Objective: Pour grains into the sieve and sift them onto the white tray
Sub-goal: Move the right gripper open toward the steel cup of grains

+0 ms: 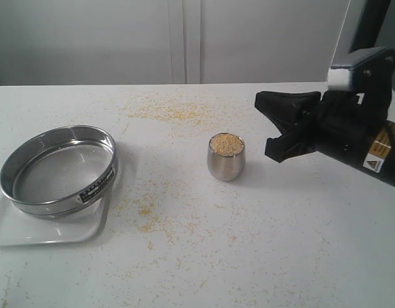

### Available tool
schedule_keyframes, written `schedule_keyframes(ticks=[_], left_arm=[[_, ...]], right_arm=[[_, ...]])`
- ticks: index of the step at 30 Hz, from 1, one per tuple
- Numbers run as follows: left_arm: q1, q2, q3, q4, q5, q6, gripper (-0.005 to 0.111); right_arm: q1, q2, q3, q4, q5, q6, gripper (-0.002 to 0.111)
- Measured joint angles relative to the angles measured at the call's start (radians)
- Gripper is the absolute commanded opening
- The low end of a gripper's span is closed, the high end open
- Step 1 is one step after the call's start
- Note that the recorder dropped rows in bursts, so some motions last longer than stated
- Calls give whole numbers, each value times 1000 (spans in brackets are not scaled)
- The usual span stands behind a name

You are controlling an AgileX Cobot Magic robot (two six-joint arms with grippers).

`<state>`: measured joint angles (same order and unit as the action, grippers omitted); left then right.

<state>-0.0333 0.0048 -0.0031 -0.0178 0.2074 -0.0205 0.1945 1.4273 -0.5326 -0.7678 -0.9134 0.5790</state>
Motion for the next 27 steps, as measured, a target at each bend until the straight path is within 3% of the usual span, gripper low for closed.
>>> schedule_keyframes(ticks=[3,8,11,14,27], left_arm=[[0,0,0,0,0,0,0],[0,0,0,0,0,0,0],[0,0,0,0,0,0,0],[0,0,0,0,0,0,0],[0,0,0,0,0,0,0]], right_arm=[[1,77,-19,0,-78,-83,26],[5,182,-43,0,-165,-168,73],[5,239,-58,20,-165,-180,92],[5,298,-69,75,-159,-191,97],[6,581,-232,179,-197,-348,97]])
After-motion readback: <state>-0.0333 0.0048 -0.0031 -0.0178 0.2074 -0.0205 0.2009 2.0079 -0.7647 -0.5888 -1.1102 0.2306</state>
